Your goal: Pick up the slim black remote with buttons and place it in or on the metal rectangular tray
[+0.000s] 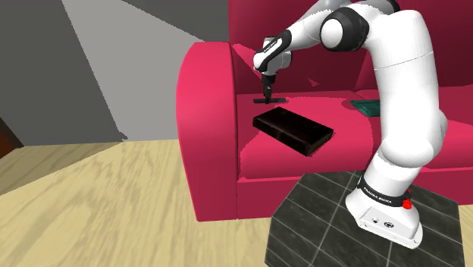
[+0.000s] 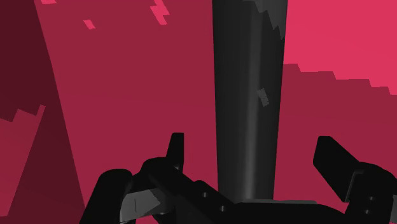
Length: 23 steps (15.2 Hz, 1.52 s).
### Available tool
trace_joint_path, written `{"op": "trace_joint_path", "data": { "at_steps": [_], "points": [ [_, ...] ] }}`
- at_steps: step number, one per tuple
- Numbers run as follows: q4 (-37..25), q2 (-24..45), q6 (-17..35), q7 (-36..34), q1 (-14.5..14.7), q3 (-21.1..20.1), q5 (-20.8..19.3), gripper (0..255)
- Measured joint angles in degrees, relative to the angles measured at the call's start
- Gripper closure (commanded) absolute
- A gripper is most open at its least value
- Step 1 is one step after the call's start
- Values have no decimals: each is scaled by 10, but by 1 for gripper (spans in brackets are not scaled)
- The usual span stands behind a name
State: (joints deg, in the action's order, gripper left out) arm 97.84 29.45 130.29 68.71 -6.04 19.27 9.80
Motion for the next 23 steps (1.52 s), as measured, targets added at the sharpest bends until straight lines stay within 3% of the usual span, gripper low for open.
{"op": "trace_joint_path", "data": {
  "at_steps": [1,12,23],
  "points": [
    [0,0,0,0,0,0,0,255],
    [-1,-2,-3,0,0,0,-1,255],
    [-31,-37,-67,-9,6,9,-16,255]
  ]
}}
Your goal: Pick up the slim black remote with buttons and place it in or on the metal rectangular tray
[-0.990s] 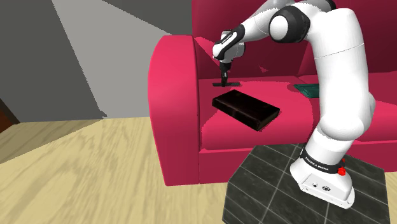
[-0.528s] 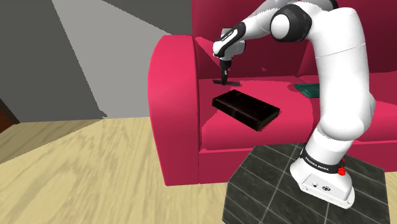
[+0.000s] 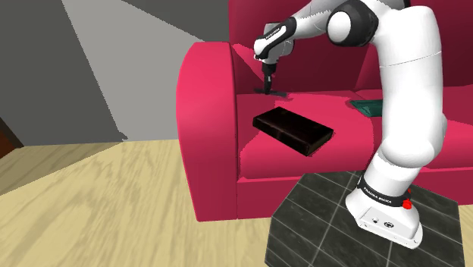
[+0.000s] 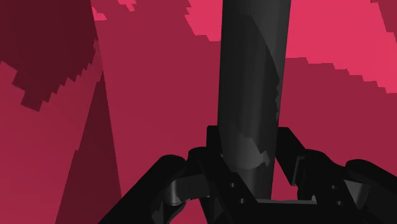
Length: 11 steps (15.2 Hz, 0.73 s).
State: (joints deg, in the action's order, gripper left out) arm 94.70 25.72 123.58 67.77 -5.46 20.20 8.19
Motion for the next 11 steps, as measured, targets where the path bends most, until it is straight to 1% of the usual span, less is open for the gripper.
{"op": "trace_joint_path", "data": {
  "at_steps": [11],
  "points": [
    [-46,-27,-71,-6,2,6,-12,255]
  ]
}}
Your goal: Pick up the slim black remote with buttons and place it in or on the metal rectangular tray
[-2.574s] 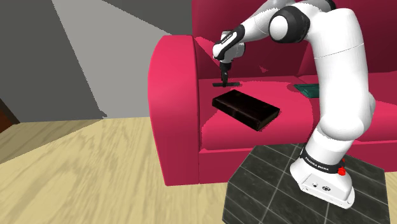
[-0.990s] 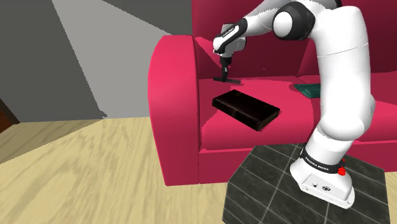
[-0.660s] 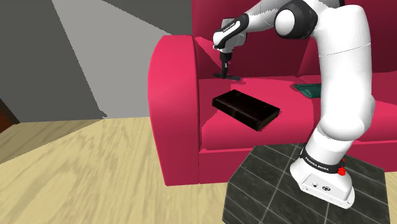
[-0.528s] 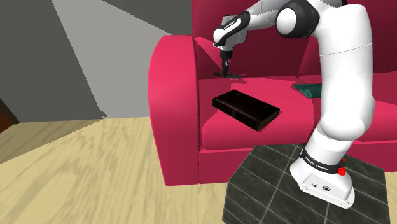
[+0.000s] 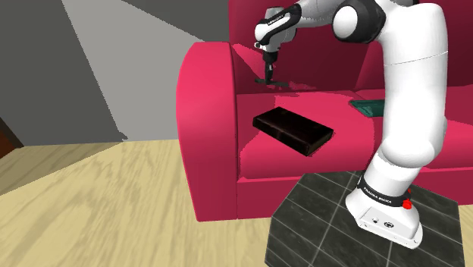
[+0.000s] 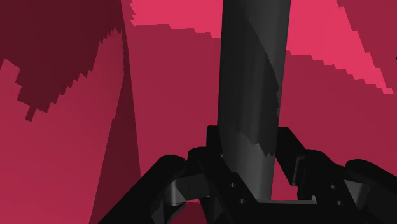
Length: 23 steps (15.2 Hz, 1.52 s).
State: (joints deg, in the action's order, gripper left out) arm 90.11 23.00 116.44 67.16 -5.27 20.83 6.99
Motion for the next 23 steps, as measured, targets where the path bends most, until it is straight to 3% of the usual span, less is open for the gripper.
{"op": "trace_joint_path", "data": {
  "at_steps": [3,14,23],
  "points": [
    [32,-31,2,-9,11,2,-11,255],
    [336,-271,78,-128,80,-15,-114,255],
    [527,-460,78,-233,90,-72,-169,255]
  ]
}}
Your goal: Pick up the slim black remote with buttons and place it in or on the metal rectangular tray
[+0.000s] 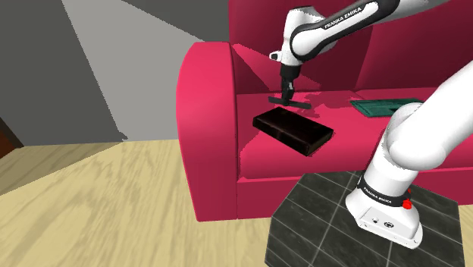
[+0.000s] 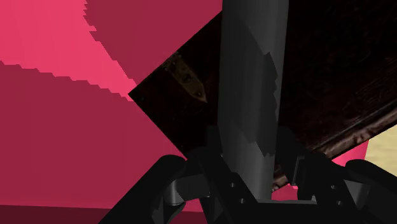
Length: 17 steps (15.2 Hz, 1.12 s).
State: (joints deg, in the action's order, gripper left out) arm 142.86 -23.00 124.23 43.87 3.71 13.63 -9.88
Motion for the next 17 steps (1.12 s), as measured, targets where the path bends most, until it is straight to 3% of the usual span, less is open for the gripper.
{"op": "trace_joint_path", "data": {
  "at_steps": [3,6,17],
  "points": [
    [54,-63,-12,-32,4,-25,-3,255],
    [83,-84,-6,-47,6,-36,-3,255],
    [132,-43,85,-54,4,-29,-12,255]
  ]
}}
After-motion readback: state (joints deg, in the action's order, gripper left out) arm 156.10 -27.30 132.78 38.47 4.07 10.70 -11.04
